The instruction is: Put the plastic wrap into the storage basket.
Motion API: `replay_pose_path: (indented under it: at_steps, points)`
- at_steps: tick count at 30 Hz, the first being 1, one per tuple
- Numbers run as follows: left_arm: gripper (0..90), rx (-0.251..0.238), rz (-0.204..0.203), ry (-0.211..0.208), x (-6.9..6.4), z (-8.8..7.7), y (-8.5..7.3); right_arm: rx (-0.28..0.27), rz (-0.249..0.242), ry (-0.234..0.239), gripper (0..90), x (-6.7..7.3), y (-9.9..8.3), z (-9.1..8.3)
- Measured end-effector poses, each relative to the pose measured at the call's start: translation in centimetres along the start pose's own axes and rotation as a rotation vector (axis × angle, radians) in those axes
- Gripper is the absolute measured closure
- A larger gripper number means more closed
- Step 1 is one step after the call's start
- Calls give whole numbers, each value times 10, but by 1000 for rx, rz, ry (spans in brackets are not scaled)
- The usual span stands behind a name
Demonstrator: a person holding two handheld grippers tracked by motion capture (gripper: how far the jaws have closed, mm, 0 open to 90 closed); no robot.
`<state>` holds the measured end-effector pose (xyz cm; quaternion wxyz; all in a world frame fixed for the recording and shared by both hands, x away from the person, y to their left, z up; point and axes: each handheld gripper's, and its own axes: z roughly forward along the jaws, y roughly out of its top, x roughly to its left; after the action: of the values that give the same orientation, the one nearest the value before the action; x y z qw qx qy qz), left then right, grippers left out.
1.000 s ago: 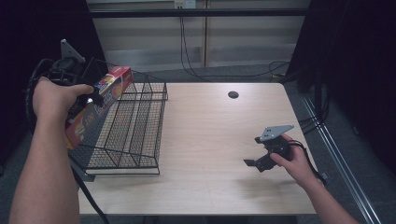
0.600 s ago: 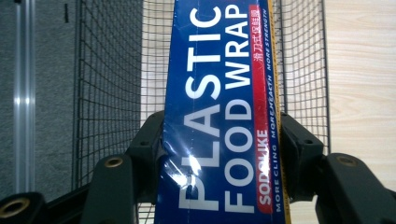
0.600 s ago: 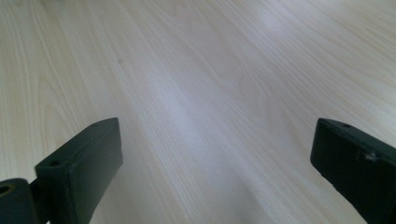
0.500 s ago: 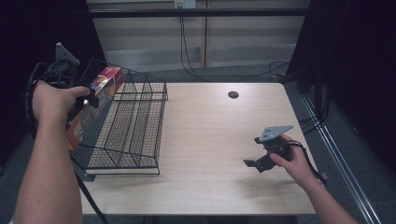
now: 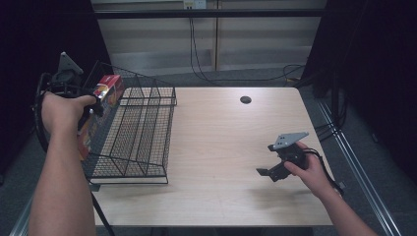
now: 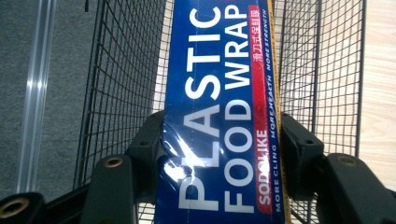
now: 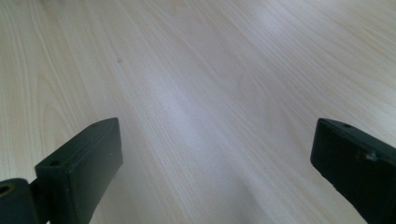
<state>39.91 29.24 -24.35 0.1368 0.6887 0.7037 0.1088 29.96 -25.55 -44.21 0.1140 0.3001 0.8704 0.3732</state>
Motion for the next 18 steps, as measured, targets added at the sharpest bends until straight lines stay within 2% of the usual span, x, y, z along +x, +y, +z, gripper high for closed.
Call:
replay_pose_path:
  at_steps: [1,5,9,10,12,13,14,16,17,18]
  points:
    - [437,-1,-21,-12,-1,2,0,-3,-3,0,21,0,0,0]
    - [437,1,-18,-12,-1,9,0,-6,-2,-2,21,0,0,0]
    - [437,8,-26,6,-3,14,0,-4,-2,-5,21,0,0,0]
    - [436,5,-36,0,-3,15,0,-4,-3,-4,21,0,0,0]
    - [436,-2,-37,-2,-2,16,0,-2,-3,-3,21,0,0,0]
    - [435,2,-23,6,-1,17,0,1,-2,0,21,0,0,0]
    - [435,4,-35,0,-2,19,0,0,-5,-2,21,0,0,0]
    - [435,4,-26,2,-2,19,0,0,-5,-1,22,0,0,0]
    - [435,4,-40,1,-3,20,0,0,-4,-3,21,0,0,0]
    - [434,6,-36,-2,-2,22,0,0,-3,-1,21,0,0,0]
